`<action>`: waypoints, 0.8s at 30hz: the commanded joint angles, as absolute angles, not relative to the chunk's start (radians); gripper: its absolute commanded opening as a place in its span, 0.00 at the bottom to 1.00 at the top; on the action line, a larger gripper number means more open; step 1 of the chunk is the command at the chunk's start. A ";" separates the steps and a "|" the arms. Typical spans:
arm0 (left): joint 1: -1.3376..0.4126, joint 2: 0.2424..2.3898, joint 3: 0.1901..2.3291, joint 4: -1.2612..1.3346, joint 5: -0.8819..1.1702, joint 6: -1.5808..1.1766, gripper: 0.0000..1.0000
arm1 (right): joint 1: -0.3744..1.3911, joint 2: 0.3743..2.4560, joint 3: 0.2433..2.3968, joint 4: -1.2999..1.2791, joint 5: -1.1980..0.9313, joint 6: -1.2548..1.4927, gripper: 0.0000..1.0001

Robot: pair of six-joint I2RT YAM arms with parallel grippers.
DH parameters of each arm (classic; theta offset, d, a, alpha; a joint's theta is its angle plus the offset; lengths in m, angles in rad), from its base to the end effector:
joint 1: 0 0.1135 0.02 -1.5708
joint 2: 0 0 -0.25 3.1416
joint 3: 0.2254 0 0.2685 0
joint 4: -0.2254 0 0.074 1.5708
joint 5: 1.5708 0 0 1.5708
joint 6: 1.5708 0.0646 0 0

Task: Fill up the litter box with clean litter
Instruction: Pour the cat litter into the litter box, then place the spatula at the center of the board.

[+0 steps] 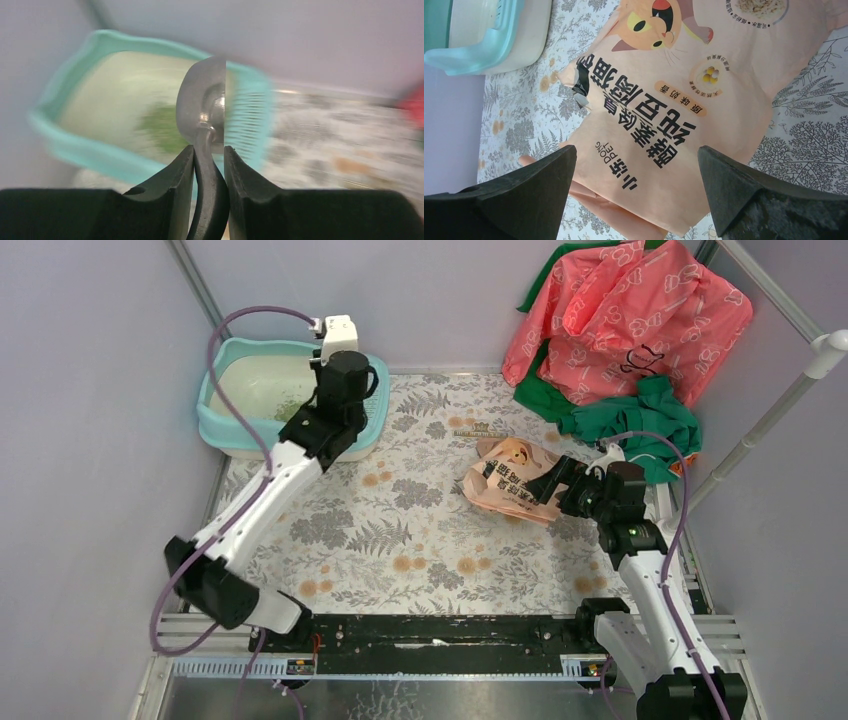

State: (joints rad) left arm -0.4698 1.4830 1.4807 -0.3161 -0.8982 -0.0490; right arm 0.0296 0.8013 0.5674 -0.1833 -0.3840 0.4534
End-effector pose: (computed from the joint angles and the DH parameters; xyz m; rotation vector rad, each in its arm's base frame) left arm 0.3514 -0.1217 0.3862 -0.2234 1.7776 0.4742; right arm 0.2361 0.0312 0.2365 0.1739 2.0145 0.6908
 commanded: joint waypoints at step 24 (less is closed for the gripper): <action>-0.541 1.743 1.057 0.507 -0.230 -0.836 0.00 | 0.027 0.818 0.706 -0.309 -0.290 0.400 1.00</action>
